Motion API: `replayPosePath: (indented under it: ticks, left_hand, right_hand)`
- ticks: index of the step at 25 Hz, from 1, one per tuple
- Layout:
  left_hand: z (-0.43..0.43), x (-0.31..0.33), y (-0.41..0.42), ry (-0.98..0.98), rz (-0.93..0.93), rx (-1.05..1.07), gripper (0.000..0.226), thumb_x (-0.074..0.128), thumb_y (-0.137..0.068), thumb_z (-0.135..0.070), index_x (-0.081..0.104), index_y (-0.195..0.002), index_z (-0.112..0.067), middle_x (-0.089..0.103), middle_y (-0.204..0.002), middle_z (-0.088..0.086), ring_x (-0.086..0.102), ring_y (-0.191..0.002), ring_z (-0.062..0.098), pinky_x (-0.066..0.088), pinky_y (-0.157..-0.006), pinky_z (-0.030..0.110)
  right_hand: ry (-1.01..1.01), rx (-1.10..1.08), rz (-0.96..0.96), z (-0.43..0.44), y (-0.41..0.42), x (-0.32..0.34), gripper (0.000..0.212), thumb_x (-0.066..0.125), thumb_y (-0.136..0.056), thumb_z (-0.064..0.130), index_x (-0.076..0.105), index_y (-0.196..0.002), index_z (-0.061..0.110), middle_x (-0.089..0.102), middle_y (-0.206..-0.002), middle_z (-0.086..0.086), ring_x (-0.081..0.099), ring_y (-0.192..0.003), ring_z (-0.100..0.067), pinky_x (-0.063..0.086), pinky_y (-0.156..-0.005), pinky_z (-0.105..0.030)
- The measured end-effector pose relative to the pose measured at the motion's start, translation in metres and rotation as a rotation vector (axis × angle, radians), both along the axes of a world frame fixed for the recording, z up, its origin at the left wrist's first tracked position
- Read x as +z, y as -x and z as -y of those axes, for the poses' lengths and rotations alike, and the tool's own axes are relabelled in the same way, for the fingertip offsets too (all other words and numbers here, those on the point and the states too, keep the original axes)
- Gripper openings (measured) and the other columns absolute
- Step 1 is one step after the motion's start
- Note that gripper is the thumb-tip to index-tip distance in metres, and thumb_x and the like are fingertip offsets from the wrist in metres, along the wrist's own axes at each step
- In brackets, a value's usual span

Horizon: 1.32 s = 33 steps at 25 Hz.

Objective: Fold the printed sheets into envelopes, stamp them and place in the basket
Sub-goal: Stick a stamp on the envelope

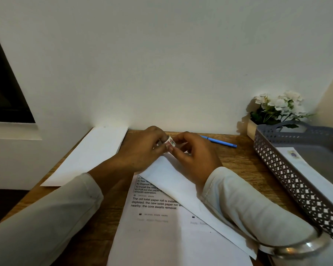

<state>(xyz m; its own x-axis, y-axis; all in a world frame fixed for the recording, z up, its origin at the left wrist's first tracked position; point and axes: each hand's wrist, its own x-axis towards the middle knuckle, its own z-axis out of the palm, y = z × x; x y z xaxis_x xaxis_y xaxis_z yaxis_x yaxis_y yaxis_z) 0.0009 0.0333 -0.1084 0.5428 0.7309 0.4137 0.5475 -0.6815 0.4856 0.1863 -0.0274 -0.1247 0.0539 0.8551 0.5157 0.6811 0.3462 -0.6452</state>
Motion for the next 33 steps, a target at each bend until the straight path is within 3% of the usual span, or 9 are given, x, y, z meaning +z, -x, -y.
replayPosePath:
  ticks: [8,13,16,20,24,27,30,33]
  left_hand:
    - [0.006,0.001,0.003,0.053,0.040,-0.048,0.025,0.058,-0.090,-0.052,0.068,-0.108,-0.036,0.063,-0.114,-0.019,0.062,-0.102,0.003,0.056,-0.086,0.041]
    - [0.005,0.002,0.002,0.049,0.011,-0.068,0.023,0.074,-0.085,-0.028,0.071,-0.107,-0.035,0.063,-0.121,-0.017,0.063,-0.102,0.002,0.057,-0.087,0.037]
    - [0.007,0.002,0.001,0.042,0.029,-0.058,0.015,0.074,-0.087,-0.024,0.072,-0.098,-0.034,0.064,-0.118,-0.014,0.064,-0.099,0.005,0.057,-0.085,0.038]
    - [0.008,0.002,0.000,0.013,0.015,-0.062,0.005,0.073,-0.088,-0.030,0.070,-0.092,-0.032,0.064,-0.114,-0.011,0.064,-0.095,0.005,0.058,-0.082,0.039]
    - [0.004,0.000,0.001,-0.038,-0.036,-0.020,0.005,0.071,-0.089,-0.037,0.069,-0.090,-0.032,0.063,-0.109,-0.014,0.063,-0.091,0.005,0.057,-0.079,0.040]
    - [0.002,-0.001,0.002,-0.100,-0.100,0.068,0.008,0.067,-0.092,-0.039,0.069,-0.091,-0.031,0.061,-0.107,-0.012,0.061,-0.088,0.008,0.055,-0.078,0.038]
    - [-0.002,-0.003,0.006,-0.122,-0.153,0.214,0.015,0.065,-0.094,-0.033,0.072,-0.102,-0.023,0.062,-0.116,-0.004,0.061,-0.092,0.016,0.049,-0.076,0.030]
    - [-0.010,-0.005,0.004,-0.141,-0.187,0.280,0.020,0.064,-0.095,-0.025,0.073,-0.113,-0.020,0.061,-0.121,0.002,0.063,-0.098,0.025,0.051,-0.079,0.032]
  right_hand:
    - [0.027,0.010,-0.170,-0.004,-0.001,-0.005,0.014,0.078,-0.082,0.039,0.072,-0.089,0.028,0.074,-0.082,0.012,0.070,-0.076,-0.007,0.060,-0.072,-0.041]
    - [0.099,0.009,-0.309,-0.012,-0.006,-0.008,0.012,0.080,-0.076,0.030,0.075,-0.084,0.023,0.077,-0.079,0.006,0.074,-0.077,-0.016,0.061,-0.076,-0.047]
    - [0.134,0.045,-0.396,-0.015,-0.005,-0.011,0.009,0.082,-0.075,0.019,0.075,-0.080,0.020,0.077,-0.079,0.000,0.074,-0.079,-0.021,0.061,-0.079,-0.045]
    - [0.166,0.050,-0.472,-0.014,-0.005,-0.008,0.011,0.079,-0.081,0.004,0.072,-0.077,0.012,0.073,-0.074,-0.007,0.067,-0.069,-0.017,0.053,-0.069,-0.033]
    - [0.194,0.085,-0.499,-0.010,-0.003,-0.005,0.011,0.076,-0.087,0.012,0.070,-0.086,0.003,0.073,-0.086,-0.021,0.063,-0.072,-0.016,0.052,-0.068,-0.031]
    - [0.217,0.126,-0.487,-0.012,-0.002,-0.008,0.016,0.075,-0.079,0.030,0.068,-0.080,0.016,0.070,-0.079,-0.011,0.061,-0.075,-0.017,0.049,-0.070,-0.034]
    - [0.249,0.139,-0.554,-0.014,-0.004,-0.009,0.010,0.074,-0.083,0.024,0.069,-0.081,0.016,0.071,-0.087,-0.019,0.063,-0.077,-0.019,0.051,-0.073,-0.036]
    - [0.260,0.106,-0.603,-0.015,-0.005,-0.004,0.012,0.074,-0.091,0.016,0.068,-0.082,0.009,0.073,-0.092,-0.021,0.064,-0.071,-0.012,0.051,-0.067,-0.023]
